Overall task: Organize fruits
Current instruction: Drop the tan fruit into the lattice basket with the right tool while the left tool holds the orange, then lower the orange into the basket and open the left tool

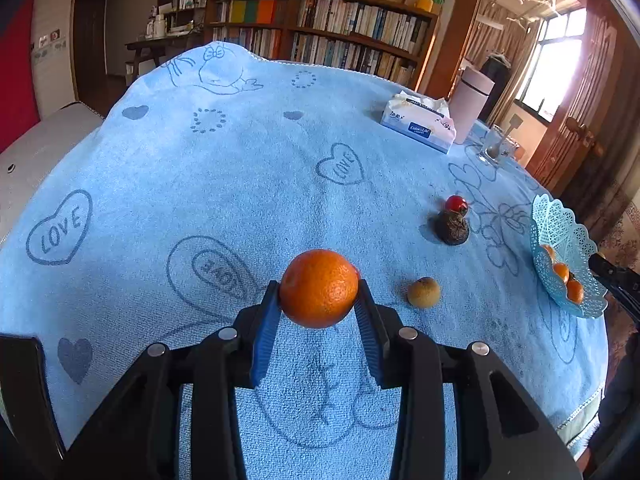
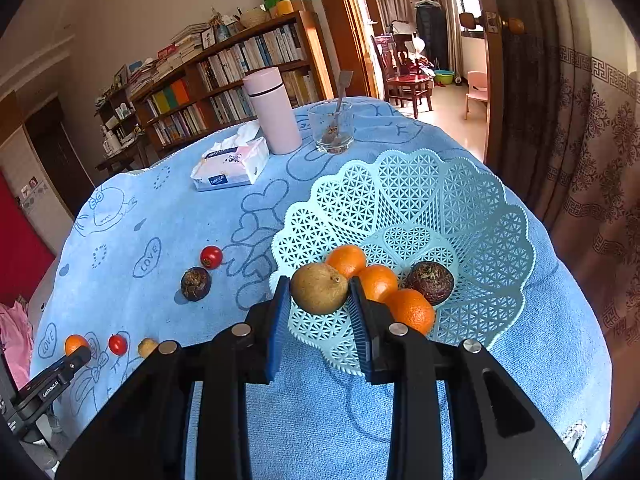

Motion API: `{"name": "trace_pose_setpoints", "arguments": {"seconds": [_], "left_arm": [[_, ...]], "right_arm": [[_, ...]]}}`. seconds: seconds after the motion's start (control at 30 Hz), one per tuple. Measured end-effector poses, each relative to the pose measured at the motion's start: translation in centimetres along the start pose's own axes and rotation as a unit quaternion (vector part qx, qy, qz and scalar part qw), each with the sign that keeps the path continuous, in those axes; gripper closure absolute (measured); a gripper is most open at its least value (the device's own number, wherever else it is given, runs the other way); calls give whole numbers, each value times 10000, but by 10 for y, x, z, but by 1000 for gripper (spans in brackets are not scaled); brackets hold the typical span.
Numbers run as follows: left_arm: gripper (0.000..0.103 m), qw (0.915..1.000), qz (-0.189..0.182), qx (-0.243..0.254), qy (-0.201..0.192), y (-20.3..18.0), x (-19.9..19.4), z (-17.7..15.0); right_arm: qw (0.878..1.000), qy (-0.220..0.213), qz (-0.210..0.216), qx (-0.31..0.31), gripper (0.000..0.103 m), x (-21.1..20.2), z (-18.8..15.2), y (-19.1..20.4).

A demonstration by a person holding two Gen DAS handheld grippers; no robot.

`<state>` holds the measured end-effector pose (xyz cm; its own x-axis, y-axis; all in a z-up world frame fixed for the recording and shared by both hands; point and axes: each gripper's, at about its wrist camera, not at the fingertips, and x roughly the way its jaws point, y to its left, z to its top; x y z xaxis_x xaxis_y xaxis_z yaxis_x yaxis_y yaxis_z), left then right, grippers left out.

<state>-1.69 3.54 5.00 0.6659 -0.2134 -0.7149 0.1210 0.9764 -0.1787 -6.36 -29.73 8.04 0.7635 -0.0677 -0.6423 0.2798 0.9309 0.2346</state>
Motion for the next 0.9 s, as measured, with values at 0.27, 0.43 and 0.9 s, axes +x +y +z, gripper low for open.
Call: {"name": "trace_pose_setpoints", "arguments": {"seconds": [0.27, 0.43, 0.9], "left_arm": [[65, 9999, -23, 136, 10, -16, 0, 0], [65, 9997, -38, 232, 31, -26, 2, 2], [65, 9972, -299, 679, 52, -76, 11, 9]], "right_arm": [[9991, -59, -224, 362, 68, 2, 2, -33], [9973, -185, -302, 644, 47, -2, 3, -51], [9951, -329, -533, 764, 46, -11, 0, -75]]}}
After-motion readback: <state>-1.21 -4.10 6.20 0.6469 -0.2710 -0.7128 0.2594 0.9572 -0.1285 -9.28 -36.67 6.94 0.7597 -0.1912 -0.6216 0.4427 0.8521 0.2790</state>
